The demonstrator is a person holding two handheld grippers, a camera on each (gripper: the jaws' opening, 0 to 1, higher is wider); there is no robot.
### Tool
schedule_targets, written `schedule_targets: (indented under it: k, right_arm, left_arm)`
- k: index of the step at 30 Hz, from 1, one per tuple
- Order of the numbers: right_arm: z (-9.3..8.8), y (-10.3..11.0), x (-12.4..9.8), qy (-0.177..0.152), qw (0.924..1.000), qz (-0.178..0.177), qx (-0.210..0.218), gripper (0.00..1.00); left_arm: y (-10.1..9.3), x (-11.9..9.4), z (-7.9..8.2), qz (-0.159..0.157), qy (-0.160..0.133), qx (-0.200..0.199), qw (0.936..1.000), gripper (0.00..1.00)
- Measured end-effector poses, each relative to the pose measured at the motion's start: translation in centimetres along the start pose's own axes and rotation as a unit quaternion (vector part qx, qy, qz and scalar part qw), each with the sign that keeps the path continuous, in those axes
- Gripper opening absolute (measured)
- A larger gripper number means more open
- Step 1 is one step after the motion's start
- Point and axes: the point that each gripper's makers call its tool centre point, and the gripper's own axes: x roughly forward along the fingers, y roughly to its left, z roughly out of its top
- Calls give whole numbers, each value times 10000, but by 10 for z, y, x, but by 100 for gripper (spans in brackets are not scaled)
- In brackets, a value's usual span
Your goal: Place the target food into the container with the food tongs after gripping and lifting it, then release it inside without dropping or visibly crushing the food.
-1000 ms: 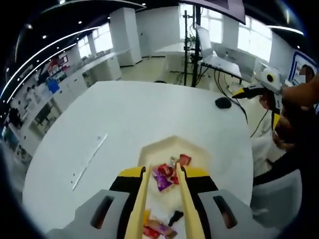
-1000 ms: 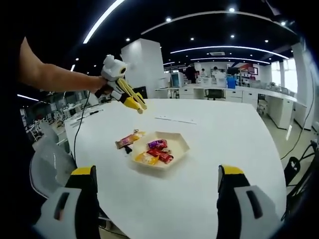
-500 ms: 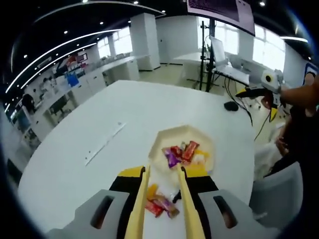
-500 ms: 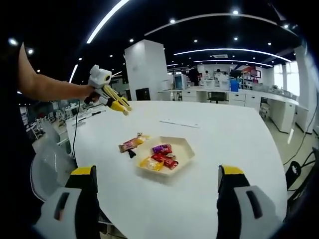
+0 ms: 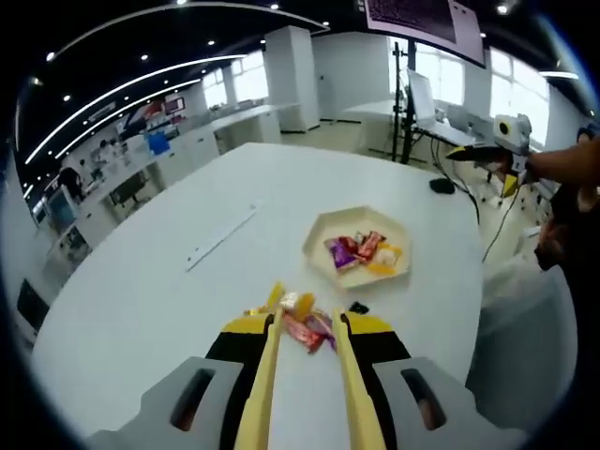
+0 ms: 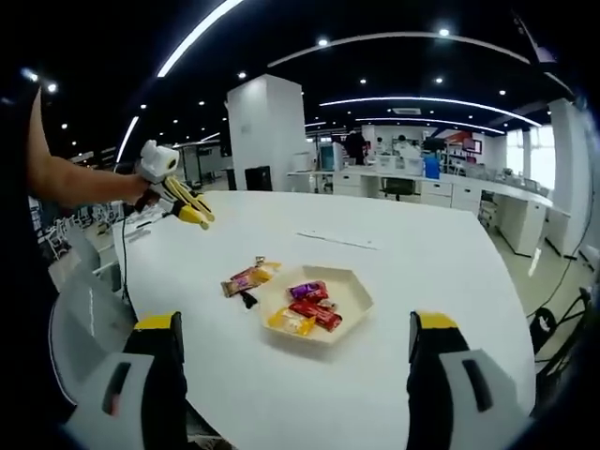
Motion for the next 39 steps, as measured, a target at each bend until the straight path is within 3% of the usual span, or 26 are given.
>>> schedule_targets:
  k: [4,6,10,15,24,30,39]
  right_arm:
    - [2,12,-2,76,9999,-70,-72,97]
    - [0,17,-2,131,9997,-60,-171,97]
    - [-6,22,2,318,9990,-37,-325,99]
    - [-1,21,9,228,9993,38,-307,99]
    - [11,16,10,98,9994,33,-343,99]
    - [13,18,14,96,9991,141,-394,99]
    - [16,13,18,36,9994,116,-335,99]
  left_arm:
    - [-3,-11,-6,-113,-135,56,9998,25]
    - [-6,-16,-10,-176,-182,265,9993,25]
    - [1,-33,-24,11,-292,-85,9995,25]
    - [1,-53,-33,257,-505,-314,9979,25]
    - [-18,-59,-58,433,-440,-637,9961,25]
    - [-28,-64,-58,421,-371,-538,9970,25]
    - [-5,-67,-37,454,-508,-436,9967,26]
